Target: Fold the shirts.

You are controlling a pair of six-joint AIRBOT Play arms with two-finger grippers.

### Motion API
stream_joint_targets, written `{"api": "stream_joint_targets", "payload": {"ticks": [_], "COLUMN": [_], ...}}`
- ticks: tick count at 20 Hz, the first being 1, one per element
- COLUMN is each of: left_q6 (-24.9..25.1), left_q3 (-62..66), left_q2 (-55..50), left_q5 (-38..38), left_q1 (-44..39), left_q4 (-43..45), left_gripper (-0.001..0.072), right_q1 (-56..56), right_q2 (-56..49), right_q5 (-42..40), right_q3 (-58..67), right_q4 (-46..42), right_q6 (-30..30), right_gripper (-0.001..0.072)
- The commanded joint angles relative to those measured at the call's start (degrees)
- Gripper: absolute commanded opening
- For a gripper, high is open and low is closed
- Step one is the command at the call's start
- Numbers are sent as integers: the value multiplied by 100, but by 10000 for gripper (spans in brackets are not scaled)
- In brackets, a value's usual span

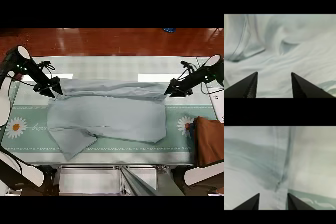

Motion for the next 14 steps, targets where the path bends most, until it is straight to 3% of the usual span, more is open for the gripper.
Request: {"api": "stream_joint_targets", "payload": {"ticks": [1,6,9,14], "left_q6": [-85,-221,-170,763], "left_q3": [-66,-2319,-4402,-6763], "left_q2": [551,2490,3703,4695], "left_q5": [-286,1029,1596,2319], "left_q1": [87,654,1615,2968], "left_q4": [461,634,380,-1165], "left_gripper": [510,509,509,509], "right_q1": [-367,-680,-680,-680], "right_q2": [721,2846,4098,4892], "right_q5": [-101,-1937,-2621,-2660], "right_q3": [-175,-2992,-4924,-6006], "right_q4": [-258,284,1303,2227], "right_q6": [219,-96,-658,-1008], "right_gripper": [411,411,411,410]}}
